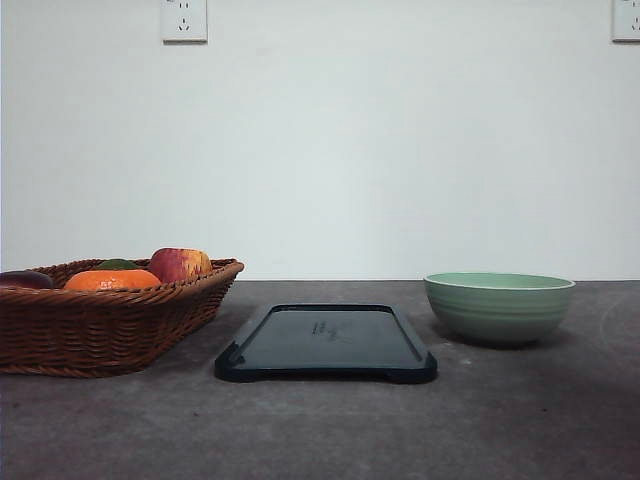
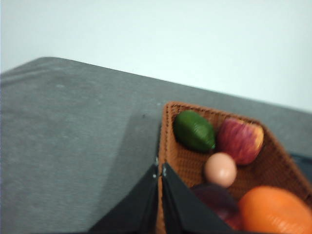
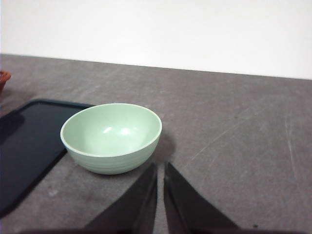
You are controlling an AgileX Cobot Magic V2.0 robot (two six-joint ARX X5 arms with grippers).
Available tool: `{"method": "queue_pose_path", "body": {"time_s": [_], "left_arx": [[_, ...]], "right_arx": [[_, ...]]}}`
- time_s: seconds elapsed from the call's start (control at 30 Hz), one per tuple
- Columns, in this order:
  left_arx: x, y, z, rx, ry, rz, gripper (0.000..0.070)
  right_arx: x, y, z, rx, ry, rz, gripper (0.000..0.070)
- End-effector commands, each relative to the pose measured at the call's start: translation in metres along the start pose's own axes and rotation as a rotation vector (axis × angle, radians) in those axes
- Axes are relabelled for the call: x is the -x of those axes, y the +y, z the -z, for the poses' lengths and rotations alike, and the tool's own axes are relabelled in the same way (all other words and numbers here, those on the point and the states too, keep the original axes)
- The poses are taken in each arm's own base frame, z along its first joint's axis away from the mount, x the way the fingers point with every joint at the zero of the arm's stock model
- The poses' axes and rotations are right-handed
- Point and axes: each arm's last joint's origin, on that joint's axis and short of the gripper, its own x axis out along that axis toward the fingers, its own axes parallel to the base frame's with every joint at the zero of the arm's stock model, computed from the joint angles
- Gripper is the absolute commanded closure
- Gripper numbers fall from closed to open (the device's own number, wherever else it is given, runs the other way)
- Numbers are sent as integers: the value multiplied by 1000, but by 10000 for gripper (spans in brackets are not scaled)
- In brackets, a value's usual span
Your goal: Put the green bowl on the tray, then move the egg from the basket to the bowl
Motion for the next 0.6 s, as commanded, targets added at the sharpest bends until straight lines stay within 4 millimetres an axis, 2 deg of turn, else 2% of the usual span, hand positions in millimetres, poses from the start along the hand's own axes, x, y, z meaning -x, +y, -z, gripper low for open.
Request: {"method": "queue_pose_path", "body": {"time_s": [0.0,0.27,0.37,0.57], "left_arx": [[-1,1,3,119,-11,1,700],[-1,-2,-6,647,-66,83,700],[0,-4,-8,685,-58,128,700],[4,-7,-22,661,-85,160,700]], "right_arx": [[0,0,0,-106,-7,2,692],[0,-1,-3,-493,-43,37,692],[0,0,-7,-584,-76,-8,693],[4,2,-25,-599,-155,-86,693]]}}
